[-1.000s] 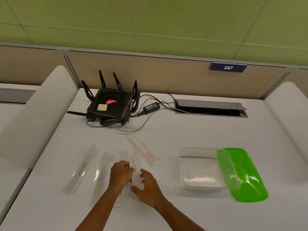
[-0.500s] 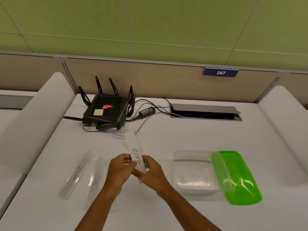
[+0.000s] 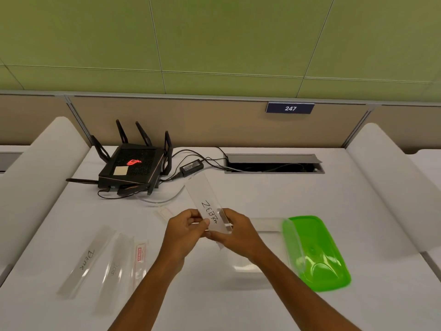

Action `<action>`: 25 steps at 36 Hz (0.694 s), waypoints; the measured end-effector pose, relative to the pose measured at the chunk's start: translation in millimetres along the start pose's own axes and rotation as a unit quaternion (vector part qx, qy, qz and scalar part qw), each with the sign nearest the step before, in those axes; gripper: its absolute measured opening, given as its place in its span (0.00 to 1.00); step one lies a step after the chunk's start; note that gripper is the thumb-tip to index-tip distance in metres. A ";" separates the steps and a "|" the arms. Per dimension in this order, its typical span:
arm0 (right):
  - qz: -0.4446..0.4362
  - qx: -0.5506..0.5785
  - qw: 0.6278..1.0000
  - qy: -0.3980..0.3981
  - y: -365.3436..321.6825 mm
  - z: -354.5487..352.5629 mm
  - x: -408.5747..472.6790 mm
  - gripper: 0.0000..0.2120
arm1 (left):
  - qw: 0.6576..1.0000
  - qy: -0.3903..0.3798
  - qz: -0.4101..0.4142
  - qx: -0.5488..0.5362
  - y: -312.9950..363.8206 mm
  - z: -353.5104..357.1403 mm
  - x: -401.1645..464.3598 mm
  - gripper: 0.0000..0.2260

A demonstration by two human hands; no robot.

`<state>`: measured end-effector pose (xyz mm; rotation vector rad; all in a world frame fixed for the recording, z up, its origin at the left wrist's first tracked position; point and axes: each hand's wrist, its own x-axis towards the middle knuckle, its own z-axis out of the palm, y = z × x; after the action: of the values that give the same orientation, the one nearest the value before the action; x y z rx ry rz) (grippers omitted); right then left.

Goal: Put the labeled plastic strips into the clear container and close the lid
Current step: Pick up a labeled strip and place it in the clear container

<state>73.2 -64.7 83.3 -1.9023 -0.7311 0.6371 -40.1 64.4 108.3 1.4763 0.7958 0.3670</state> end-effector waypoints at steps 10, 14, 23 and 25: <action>-0.056 -0.217 0.974 -0.002 44.9 -87.1 -11.4 0.33 | 0.997 0.061 0.045 0.023 11.5 34.5 4.5 0.15; -0.063 -0.289 0.955 -0.022 61.5 -107.9 -17.5 0.33 | 0.997 0.031 0.053 0.047 4.6 52.4 0.7 0.16; -0.077 -0.376 0.923 -0.038 78.9 -127.8 -18.9 0.32 | 0.993 0.005 0.055 0.105 -19.9 76.3 -8.1 0.19; -0.081 -0.387 0.917 -0.049 90.7 -140.1 -20.4 0.33 | 0.991 0.001 0.047 0.129 -24.1 93.3 -13.4 0.20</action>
<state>176.6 -195.1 59.0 -2.4902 -1.3321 0.3528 7.0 -15.9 79.7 1.7597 0.7988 0.3450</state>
